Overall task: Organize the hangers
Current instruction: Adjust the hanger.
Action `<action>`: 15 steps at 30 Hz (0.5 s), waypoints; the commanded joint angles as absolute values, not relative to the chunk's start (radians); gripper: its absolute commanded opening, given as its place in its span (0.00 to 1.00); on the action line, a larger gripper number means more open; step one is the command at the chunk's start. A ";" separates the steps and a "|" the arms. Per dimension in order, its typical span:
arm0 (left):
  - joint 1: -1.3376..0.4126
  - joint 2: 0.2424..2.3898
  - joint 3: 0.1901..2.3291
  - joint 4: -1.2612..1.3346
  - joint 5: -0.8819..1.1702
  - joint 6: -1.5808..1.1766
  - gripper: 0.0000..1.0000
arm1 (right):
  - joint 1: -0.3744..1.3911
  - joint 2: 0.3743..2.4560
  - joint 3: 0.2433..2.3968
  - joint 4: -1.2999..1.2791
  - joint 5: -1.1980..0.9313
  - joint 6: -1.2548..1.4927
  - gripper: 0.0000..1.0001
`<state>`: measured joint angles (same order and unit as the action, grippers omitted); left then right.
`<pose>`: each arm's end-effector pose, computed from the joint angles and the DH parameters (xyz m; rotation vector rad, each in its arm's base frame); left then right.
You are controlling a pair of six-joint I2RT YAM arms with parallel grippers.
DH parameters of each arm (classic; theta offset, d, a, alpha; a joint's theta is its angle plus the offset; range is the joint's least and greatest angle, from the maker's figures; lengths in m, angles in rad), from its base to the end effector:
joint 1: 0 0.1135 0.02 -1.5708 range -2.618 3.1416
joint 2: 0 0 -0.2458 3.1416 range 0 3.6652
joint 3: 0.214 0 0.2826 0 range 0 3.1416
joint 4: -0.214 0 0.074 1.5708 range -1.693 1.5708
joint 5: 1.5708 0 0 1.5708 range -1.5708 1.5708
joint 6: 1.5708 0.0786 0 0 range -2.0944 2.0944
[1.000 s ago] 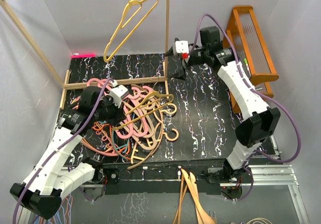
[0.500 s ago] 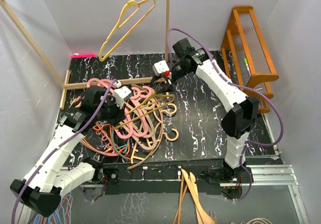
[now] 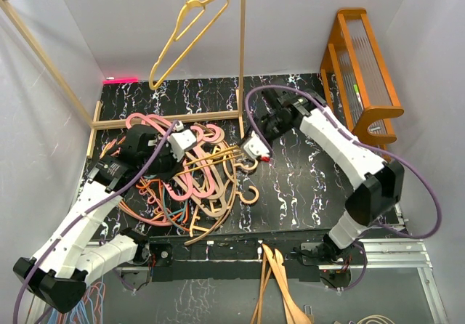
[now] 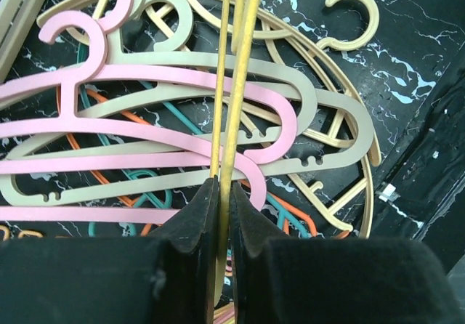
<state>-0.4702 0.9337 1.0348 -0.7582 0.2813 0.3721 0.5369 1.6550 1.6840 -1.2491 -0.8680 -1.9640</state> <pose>0.2227 -0.1376 0.3073 1.0471 1.9602 -0.3669 0.2768 0.2346 0.3092 -2.2131 0.5379 0.5321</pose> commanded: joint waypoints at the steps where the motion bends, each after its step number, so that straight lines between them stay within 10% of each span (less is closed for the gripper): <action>1: -0.463 0.928 1.079 -0.790 0.247 0.523 0.00 | 0.527 1.500 1.556 -1.322 -0.692 -2.297 0.09; 15: -0.463 1.035 1.200 -0.811 0.342 0.666 0.00 | 0.561 1.231 1.285 -1.179 -0.484 -2.672 0.23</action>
